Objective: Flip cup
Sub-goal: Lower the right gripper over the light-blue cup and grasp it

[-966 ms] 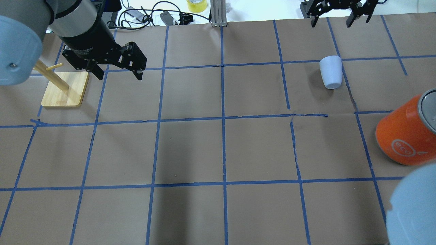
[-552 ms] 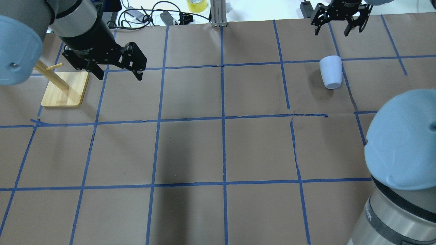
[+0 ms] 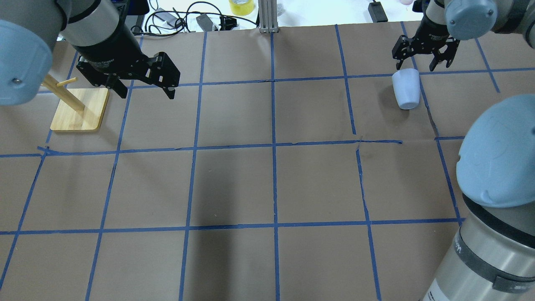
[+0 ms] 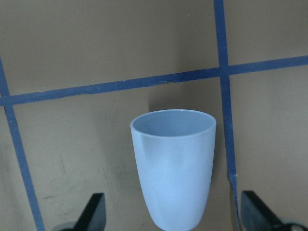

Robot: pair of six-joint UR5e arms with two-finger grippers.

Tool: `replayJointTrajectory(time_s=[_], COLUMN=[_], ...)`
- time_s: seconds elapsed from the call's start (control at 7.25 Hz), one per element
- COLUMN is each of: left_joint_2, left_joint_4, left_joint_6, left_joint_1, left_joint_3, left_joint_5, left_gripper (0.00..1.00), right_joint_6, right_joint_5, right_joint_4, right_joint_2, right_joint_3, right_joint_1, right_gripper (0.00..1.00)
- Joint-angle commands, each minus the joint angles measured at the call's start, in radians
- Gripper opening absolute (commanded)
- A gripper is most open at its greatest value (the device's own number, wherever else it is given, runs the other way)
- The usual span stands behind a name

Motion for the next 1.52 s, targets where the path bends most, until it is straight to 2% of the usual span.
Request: replayJointTrajectory(time_s=[0.0,0.69,1.1,1.38], left_joint_2=[0.0,0.0,0.0,0.0], left_joint_4=[0.0,0.0,0.0,0.0], left_joint_6=[0.0,0.0,0.0,0.0], left_joint_1=[0.0,0.0,0.0,0.0], left_joint_3=[0.0,0.0,0.0,0.0], left_joint_5=[0.0,0.0,0.0,0.0], left_gripper=[1.0,1.0,1.0,1.0], right_joint_6=[-0.011,-0.023,-0.031,-0.039], right_joint_5=[0.001,0.009,0.011,0.012], right_joint_4=[-0.124,-0.165,-0.166,-0.163], right_joint_2=[0.018,0.061,0.068,0.054], right_joint_3=[0.087,0.092,0.089,0.073], right_joint_1=[-0.008,-0.01,-0.01,0.002], right_gripper=[1.0,0.99,0.75,0.71])
